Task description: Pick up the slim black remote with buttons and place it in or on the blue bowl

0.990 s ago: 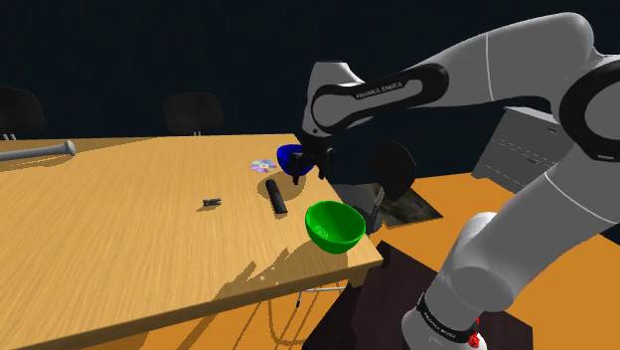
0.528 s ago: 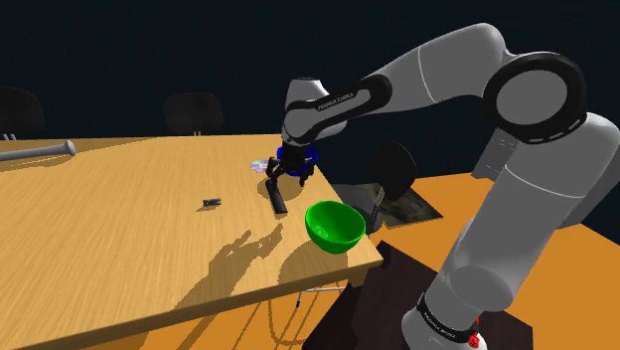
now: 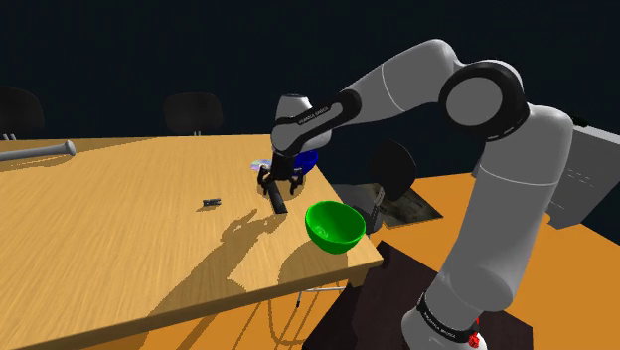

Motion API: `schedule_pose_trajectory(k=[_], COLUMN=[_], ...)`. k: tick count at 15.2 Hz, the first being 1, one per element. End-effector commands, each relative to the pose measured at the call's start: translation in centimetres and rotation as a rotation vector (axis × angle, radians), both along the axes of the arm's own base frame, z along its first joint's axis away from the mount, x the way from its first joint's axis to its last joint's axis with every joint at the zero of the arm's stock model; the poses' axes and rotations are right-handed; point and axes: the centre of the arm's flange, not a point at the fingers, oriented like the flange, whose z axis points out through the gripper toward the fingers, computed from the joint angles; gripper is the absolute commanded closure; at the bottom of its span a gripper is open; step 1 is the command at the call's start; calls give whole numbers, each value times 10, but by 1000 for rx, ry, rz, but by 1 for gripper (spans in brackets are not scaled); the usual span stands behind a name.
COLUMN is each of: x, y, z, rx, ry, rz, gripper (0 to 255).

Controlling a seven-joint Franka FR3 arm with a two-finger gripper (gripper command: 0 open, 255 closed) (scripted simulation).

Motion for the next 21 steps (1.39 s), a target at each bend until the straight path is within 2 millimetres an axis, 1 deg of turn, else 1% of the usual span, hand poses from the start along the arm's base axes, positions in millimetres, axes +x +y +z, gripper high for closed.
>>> schedule_pose_trajectory(k=[1, 3, 11, 12, 21], x=[1, 1, 1, 1, 1], y=[1, 1, 1, 1, 1], z=[-12, -21, -21, -21, -21], rx=[0, 0, 0, 0, 0], ry=[0, 0, 0, 0, 0], rz=[-1, -1, -1, -1, -1], gripper=[0, 0, 0, 255, 255])
